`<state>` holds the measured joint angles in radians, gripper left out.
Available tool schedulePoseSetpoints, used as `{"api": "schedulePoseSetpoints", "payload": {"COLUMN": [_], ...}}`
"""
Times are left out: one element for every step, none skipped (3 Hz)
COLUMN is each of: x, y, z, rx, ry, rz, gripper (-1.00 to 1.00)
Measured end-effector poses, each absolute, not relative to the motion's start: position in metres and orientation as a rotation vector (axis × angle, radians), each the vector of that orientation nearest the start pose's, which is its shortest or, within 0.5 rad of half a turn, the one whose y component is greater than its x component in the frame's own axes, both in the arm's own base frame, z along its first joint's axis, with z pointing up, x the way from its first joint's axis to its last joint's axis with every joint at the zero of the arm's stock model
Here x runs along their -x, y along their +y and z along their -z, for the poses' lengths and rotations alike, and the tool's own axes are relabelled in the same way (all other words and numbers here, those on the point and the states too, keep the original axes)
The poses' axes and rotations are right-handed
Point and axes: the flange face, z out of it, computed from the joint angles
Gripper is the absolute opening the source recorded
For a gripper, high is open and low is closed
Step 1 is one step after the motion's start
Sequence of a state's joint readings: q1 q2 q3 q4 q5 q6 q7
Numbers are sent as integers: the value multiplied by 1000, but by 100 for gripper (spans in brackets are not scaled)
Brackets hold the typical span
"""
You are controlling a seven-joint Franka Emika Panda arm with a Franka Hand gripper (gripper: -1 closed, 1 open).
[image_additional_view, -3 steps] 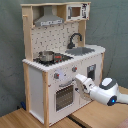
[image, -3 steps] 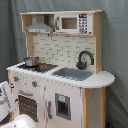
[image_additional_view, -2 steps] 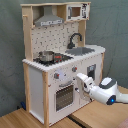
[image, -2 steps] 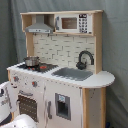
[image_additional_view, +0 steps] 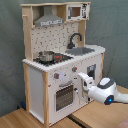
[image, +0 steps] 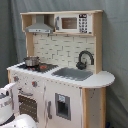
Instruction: Play with the kitchen
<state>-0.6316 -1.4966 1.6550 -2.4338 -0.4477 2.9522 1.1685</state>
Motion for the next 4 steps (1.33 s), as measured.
{"api": "schedulePoseSetpoints", "payload": {"x": [-298, -318, -335, -338], "y": [422, 438, 430, 421], "z": [-256, -261, -255, -250], "rx": [-1797, -1808, -1759, -1771], "ry": [625, 634, 692, 655], "rz": [-1644, -1662, -1602, -1609], "gripper": [100, 100, 100, 100]}}
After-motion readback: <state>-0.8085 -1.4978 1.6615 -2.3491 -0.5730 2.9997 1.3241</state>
